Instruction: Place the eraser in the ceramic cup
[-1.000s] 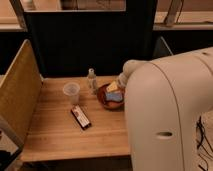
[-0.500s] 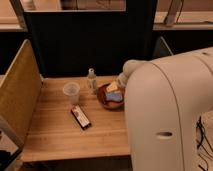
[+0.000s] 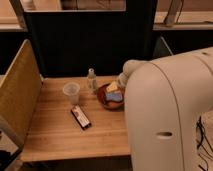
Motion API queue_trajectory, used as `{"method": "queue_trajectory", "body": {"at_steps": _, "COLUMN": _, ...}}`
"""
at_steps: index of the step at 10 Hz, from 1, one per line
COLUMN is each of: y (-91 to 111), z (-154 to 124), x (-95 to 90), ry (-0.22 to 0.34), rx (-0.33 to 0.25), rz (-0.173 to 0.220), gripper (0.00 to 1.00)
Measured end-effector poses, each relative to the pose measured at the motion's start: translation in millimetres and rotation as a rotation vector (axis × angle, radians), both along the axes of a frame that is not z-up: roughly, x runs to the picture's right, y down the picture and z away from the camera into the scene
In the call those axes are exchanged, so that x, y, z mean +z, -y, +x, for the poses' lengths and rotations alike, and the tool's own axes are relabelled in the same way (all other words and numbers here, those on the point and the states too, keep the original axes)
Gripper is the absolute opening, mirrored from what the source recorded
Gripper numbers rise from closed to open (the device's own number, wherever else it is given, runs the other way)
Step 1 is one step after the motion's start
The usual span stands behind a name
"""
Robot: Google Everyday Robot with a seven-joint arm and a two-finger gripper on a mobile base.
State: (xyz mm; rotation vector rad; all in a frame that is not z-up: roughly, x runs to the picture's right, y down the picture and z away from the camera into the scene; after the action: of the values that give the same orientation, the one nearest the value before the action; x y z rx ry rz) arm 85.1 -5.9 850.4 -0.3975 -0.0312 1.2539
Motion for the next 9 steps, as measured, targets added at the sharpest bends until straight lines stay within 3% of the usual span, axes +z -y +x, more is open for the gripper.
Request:
{"method": "queue_trajectory", "body": {"at_steps": 7, "y": -0.5, "z": -3.6, "x": -1.4, "ry": 0.009, "rx": 0.002, "rz": -0.007, "gripper": 0.8}}
{"method": "queue_trajectory", "body": {"at_steps": 9, "y": -6.2, "z": -43.3, "x": -15.6, "ry": 0.081, "rx": -0.048, "rz": -0.019, "gripper": 0.8}}
